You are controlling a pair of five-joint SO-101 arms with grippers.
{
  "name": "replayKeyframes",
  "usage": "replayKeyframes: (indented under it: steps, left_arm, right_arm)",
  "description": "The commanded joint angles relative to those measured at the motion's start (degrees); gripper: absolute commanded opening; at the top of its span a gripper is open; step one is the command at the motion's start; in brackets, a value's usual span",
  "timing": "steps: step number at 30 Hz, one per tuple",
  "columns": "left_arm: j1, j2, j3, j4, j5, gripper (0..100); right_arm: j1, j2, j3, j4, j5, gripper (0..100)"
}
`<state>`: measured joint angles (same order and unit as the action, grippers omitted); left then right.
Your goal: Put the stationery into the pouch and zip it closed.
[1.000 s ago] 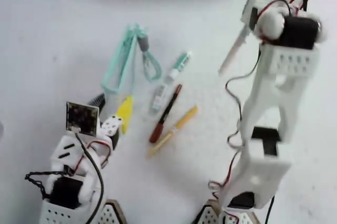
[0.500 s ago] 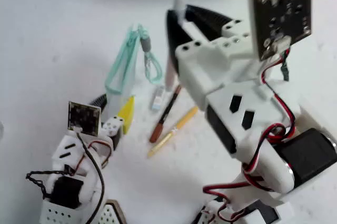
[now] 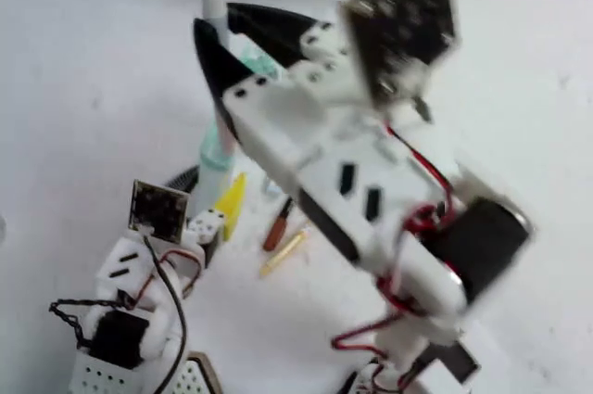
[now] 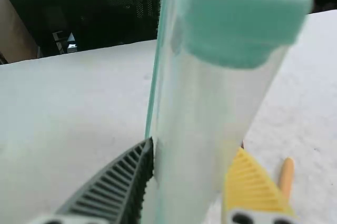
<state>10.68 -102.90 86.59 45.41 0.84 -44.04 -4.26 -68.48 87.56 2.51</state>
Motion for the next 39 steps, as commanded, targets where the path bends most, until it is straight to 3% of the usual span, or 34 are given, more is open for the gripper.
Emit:
replayKeyframes:
  steps: [1,11,22,31,39]
  left_arm:
    - [0.9,0.6,-0.3,-0.3,-0.5,21]
    - [0.9,0.6,-0.3,-0.3,-0.5,21]
    - [1.0,0.6,-0.3,-0.3,-0.5,21]
    - [0.7,0.6,-0.2,-0.3,-0.5,21]
    - [0.7,0.6,-0.2,-0.3,-0.5,21]
  right_arm:
    - [-0.4,3.9,-0.8,-1.3,0.7,1.6]
    - [1.9,10.2,-0.7,-0.9,0.7,1.6]
    - [1.5,10.3,-1.2,10.8,0.4,1.6]
    - [0.9,3.6,-0.4,11.2,0.3,1.6]
    - [-0.1,-10.9,24.0,9.3,0.3,1.6]
